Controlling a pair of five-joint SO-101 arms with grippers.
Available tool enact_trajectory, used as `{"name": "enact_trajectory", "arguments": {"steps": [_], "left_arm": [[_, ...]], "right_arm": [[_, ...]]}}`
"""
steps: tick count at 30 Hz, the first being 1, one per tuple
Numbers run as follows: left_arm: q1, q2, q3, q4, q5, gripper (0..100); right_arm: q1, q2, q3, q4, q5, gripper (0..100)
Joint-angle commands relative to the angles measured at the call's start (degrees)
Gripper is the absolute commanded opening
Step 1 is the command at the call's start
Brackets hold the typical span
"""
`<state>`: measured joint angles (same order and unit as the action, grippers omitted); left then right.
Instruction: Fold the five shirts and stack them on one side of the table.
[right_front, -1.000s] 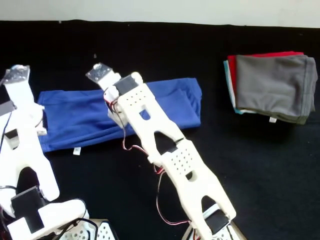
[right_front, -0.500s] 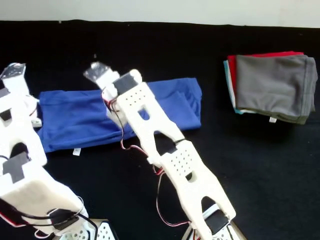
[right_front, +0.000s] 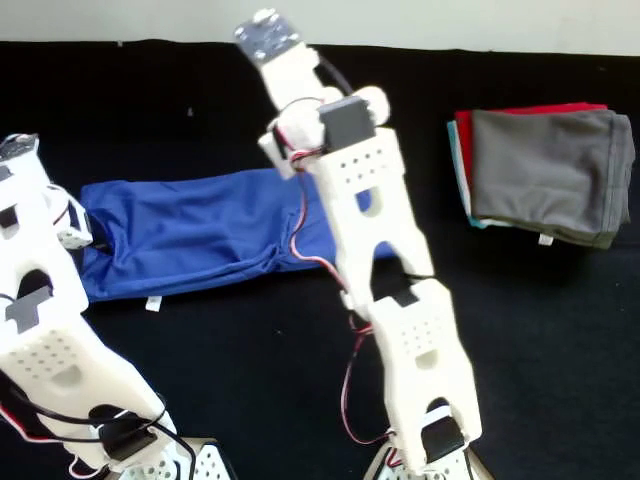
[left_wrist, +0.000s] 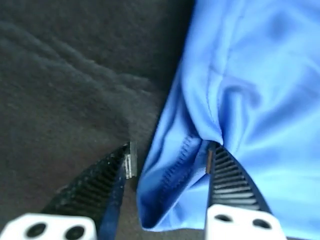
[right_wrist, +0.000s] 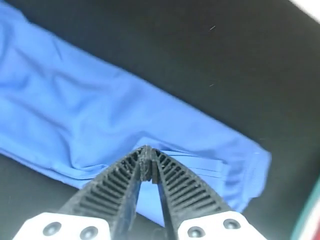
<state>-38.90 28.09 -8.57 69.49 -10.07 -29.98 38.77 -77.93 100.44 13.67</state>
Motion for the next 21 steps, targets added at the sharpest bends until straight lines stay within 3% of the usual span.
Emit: {"name": "enact_trajectory", "arguments": {"steps": [1, 9, 17, 21], "left_arm": [[0.48, -0.31, -7.25, 5.10, -0.70, 23], [1.01, 0.22, -23.34, 19.69, -0.62, 23], [-0.13, 8.22, -17.80, 7.74, -0.88, 23], [-0.04, 13.41, -17.89, 5.63, -0.97, 23]], "right_arm": [[1.19, -6.64, 3.82, 0.57, -0.26, 0.5], [1.27, -9.19, 8.66, 0.57, -0.26, 0.5], [1.36, -9.45, 8.57, 0.57, -0.26, 0.5], [1.27, -13.05, 9.01, 0.57, -0.26, 0.5]]}}
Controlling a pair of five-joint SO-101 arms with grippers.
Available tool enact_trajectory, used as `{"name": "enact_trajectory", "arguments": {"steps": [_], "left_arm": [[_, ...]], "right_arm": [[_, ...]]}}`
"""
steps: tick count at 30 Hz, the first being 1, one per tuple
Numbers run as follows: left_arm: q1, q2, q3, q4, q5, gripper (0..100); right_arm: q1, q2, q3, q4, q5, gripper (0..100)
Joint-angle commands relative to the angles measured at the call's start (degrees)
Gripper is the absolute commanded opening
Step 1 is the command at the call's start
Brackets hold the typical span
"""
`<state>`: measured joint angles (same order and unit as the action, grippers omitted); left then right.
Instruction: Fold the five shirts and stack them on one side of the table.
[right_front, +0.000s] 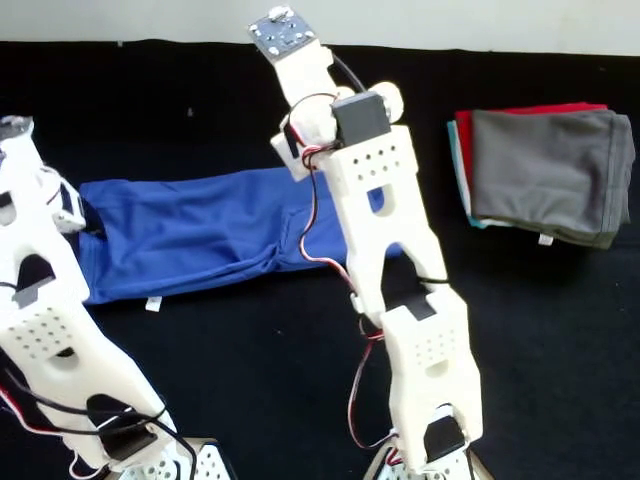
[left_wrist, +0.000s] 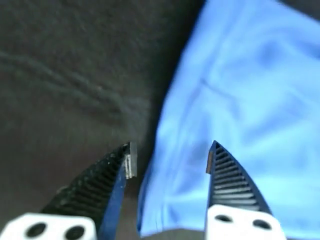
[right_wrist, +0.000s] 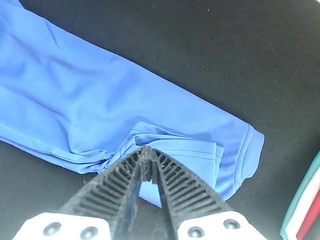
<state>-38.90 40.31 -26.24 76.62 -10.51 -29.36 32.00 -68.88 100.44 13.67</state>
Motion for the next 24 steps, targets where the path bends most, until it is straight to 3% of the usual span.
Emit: {"name": "enact_trajectory", "arguments": {"steps": [1, 8, 13, 19, 24], "left_arm": [[0.22, 2.15, -0.22, -1.49, -0.53, 23], [2.95, 6.11, -0.22, -1.05, -2.55, 23], [1.01, 6.64, -0.13, -1.41, -11.08, 0], [-6.73, 6.55, -3.91, -1.93, -14.59, 1], [-14.64, 6.55, -12.97, -1.32, -18.11, 1]], "right_arm": [[0.57, -7.78, 0.04, 0.57, -0.26, 0.5], [1.71, -20.53, 0.22, 0.75, -0.26, 0.5], [9.19, -30.02, 1.89, 0.75, -0.62, 0.5], [21.41, -41.01, 24.75, 0.66, -0.62, 0.5], [23.52, -52.62, 44.70, 0.40, -0.35, 0.5]]}}
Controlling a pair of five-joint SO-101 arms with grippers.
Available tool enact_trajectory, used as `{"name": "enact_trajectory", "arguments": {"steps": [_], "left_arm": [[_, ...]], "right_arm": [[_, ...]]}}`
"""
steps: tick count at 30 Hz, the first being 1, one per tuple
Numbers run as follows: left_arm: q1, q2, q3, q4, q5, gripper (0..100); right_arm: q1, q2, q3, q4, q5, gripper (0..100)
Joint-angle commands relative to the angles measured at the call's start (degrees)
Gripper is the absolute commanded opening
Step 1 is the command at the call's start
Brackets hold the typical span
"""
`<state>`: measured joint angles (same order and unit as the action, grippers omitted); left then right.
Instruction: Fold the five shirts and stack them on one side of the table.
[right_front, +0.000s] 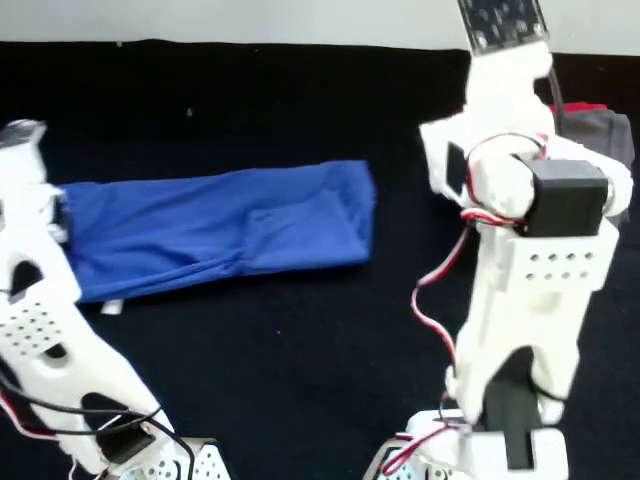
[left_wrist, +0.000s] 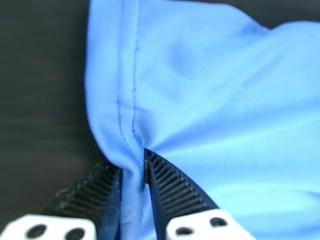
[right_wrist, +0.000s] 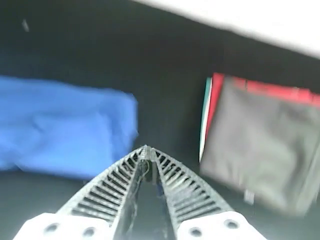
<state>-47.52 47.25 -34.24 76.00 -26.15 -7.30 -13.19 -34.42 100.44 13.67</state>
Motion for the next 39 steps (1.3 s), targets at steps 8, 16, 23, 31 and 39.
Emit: {"name": "enact_trajectory", "arguments": {"steps": [8, 16, 23, 31, 39], "left_arm": [[-5.49, -0.75, -15.34, 15.21, -5.71, 1], [6.37, -7.34, -20.62, 26.37, -1.93, 1], [24.40, -24.92, -6.37, 26.29, 0.79, 1], [46.55, -28.09, -3.38, 25.93, 6.51, 1], [52.53, -17.71, -3.38, 12.13, 8.18, 1]], "right_arm": [[1.54, -22.37, 52.53, -15.60, -0.26, 0.5], [1.63, -29.49, 91.12, -44.18, -0.35, 0.5], [1.63, -33.19, 106.68, -56.48, -0.53, 0.5], [1.63, -34.15, 118.81, -66.42, -0.35, 0.5], [1.54, -36.44, 123.21, -69.32, -0.35, 0.5]]}}
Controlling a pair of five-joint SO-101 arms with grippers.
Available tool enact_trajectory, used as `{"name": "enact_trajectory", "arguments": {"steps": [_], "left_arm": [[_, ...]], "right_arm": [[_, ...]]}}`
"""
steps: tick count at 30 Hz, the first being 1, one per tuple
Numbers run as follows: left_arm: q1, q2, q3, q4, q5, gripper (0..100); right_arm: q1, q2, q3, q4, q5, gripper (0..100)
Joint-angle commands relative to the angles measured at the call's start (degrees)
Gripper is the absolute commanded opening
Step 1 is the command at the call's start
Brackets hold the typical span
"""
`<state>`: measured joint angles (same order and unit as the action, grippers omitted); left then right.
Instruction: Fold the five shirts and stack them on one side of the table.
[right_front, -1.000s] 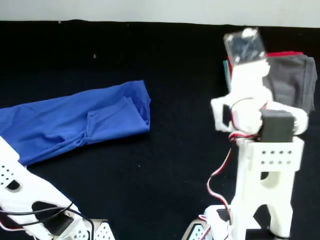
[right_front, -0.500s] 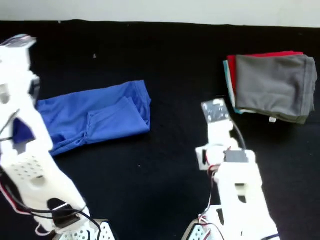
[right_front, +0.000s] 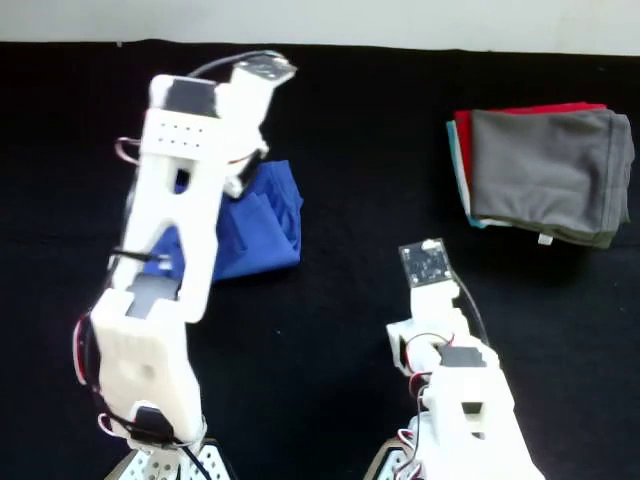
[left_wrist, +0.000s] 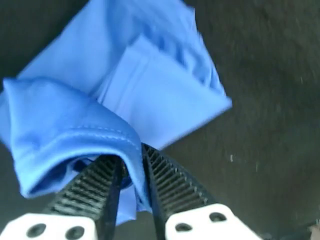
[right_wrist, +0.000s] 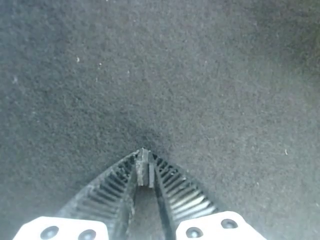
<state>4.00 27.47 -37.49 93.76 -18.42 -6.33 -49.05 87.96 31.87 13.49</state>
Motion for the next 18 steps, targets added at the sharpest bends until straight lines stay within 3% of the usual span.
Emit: {"name": "enact_trajectory", "arguments": {"steps": [1, 13, 18], "left_arm": [[1.01, 3.56, -0.13, -7.47, 0.44, 1], [3.30, 9.19, -0.22, -14.24, 1.14, 1], [4.44, 9.10, -0.22, -16.53, 11.08, 15]], "right_arm": [[0.57, -0.92, 0.84, -0.84, -0.18, 0.5], [0.57, -1.54, 0.84, -0.92, -0.18, 0.5], [0.57, -1.54, 0.84, -0.92, -0.26, 0.5]]}}
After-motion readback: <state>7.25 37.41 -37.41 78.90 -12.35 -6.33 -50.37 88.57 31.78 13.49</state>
